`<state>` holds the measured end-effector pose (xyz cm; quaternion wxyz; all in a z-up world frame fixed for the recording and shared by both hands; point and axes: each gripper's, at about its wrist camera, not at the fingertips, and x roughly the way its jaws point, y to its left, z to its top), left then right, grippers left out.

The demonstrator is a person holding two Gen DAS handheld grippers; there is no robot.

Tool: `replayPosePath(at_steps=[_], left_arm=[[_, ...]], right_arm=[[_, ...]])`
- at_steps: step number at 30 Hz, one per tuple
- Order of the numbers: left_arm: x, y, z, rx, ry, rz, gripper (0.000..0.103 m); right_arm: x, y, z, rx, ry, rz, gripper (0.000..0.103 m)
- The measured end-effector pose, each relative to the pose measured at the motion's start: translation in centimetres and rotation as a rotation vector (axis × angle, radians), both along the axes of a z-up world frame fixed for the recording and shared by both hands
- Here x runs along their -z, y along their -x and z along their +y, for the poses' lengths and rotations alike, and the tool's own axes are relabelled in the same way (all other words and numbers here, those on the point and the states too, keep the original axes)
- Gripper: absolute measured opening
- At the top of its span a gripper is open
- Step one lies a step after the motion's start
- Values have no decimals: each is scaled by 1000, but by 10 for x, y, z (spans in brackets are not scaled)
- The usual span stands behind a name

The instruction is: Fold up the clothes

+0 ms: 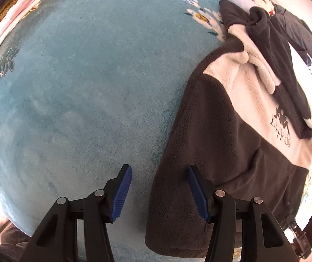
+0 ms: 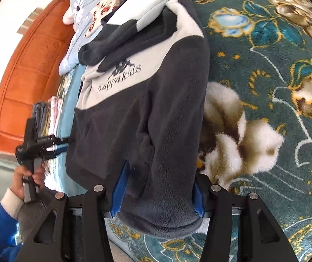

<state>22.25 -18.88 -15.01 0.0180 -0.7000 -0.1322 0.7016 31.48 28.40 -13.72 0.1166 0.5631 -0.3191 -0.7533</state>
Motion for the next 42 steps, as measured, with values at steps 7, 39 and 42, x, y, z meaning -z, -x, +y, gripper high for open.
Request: replayPosePath(at_steps=[7, 39, 42], left_arm=[[5, -5, -5, 31, -77, -34, 36], [-94, 20, 43, -43, -476, -68, 8], [-100, 58, 35, -122, -549, -24, 8]], right_arm=[[10, -1, -3, 69, 22, -81, 24], [-96, 28, 34, -50, 382, 111, 9], [-95, 60, 51, 8, 429, 144, 9]])
